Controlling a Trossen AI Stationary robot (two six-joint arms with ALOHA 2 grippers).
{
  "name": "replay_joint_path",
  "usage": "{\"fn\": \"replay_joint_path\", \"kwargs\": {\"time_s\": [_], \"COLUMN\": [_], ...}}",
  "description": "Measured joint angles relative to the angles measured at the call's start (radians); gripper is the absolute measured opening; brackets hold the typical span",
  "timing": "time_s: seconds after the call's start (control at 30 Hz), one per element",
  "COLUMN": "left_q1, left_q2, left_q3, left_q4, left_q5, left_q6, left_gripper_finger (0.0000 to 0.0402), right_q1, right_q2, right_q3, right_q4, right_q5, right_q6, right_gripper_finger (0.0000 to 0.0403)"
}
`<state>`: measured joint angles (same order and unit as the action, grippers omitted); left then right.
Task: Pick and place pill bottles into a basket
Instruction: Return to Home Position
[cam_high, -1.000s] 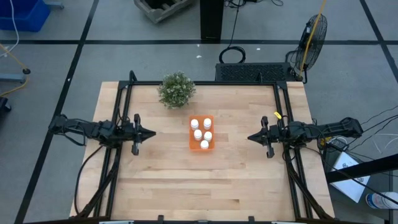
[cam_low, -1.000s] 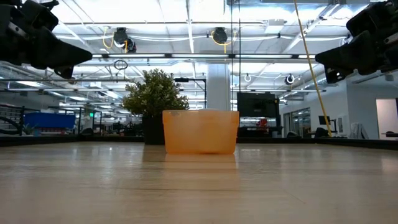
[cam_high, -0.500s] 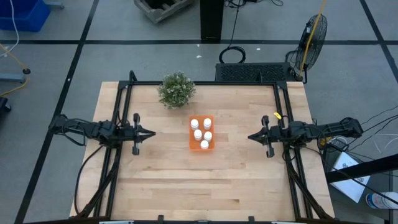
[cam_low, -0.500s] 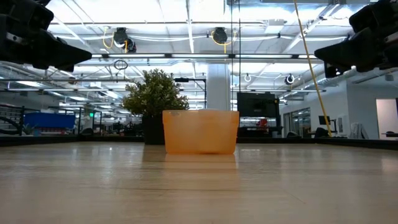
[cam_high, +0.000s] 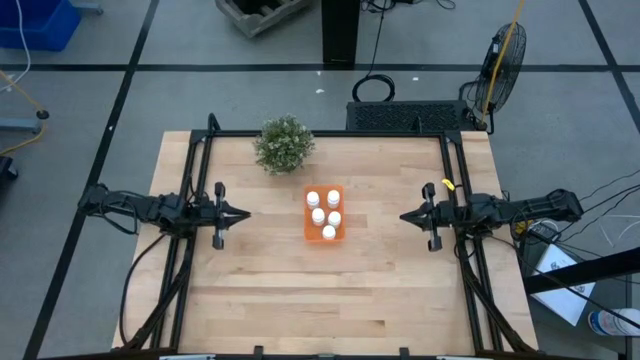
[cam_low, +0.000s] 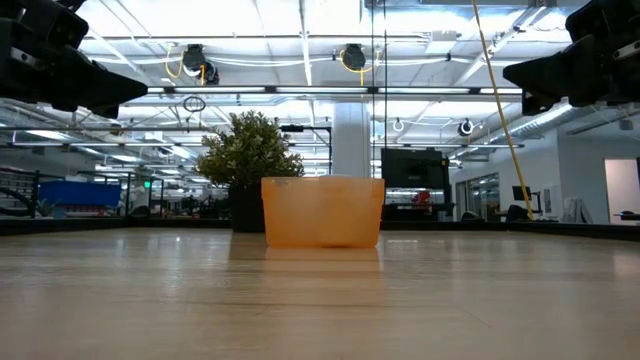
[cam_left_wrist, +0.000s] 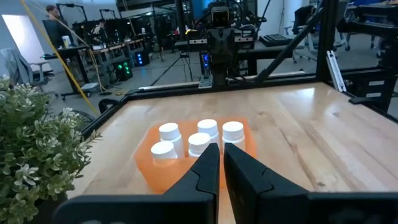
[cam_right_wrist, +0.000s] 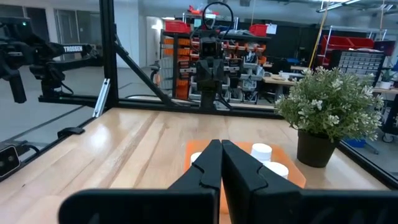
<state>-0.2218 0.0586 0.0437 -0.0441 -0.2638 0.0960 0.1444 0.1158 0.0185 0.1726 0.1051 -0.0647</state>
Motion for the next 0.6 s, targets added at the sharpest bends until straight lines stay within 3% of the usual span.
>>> {"fn": "replay_joint_path", "kwargs": {"time_s": [0.6], "left_q1": [0.0], "left_q2": [0.0], "left_q3": [-0.001], "left_q4": [0.003], "left_q5": [0.0], "left_q6": [-0.026], "left_gripper_finger": [0.0031], "right_q1": [0.0], "right_q2": [0.0], "right_q3": [0.0], "right_q4": [-0.001], "right_q5": [-0.001], "right_q6": [0.0], "right_gripper_finger": [0.0]}}
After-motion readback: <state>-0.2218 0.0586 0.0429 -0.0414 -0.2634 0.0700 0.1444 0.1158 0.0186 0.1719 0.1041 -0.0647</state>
